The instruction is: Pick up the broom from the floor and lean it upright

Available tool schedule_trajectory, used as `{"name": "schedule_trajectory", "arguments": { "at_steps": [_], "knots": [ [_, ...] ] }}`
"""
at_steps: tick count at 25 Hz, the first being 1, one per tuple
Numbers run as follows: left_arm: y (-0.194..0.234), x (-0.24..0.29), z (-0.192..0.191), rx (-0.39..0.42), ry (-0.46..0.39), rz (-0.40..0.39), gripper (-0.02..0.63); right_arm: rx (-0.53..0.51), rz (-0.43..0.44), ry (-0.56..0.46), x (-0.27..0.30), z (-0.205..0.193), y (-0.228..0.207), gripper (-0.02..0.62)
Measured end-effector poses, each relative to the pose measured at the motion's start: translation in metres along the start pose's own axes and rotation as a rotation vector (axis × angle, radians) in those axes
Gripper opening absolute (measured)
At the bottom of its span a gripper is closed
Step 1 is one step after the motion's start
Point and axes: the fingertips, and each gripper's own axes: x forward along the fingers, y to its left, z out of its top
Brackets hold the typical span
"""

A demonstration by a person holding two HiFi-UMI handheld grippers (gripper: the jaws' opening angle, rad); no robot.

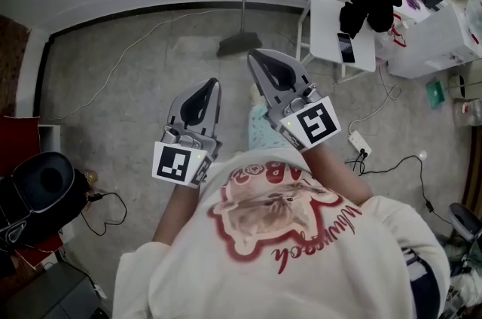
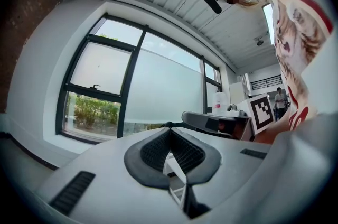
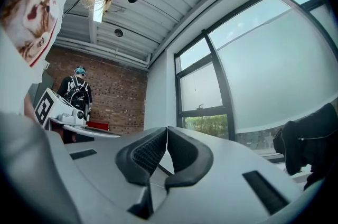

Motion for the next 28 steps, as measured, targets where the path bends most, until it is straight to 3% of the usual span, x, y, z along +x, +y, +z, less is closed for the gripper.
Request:
{"name": "schedule_trajectory", "arguments": {
  "at_steps": [7,18,28],
  "knots": [
    [0.057,0.086,-0.01,0.006,0.043,0.037,0.021,0.021,0.048,0.015,0.068,-0.028,-0.07,0.025],
    [0.12,0.268,0.017,0.011,0.024,-0.005,0.021,0.048,-0.02,0.009,0.151,-0.033,-0.247,0.025],
    [0.145,0.336,0.01,0.009,0.056,0.017,0.021,0.097,-0.044,0.03,0.182,-0.056,-0.322,0.025]
  ]
}}
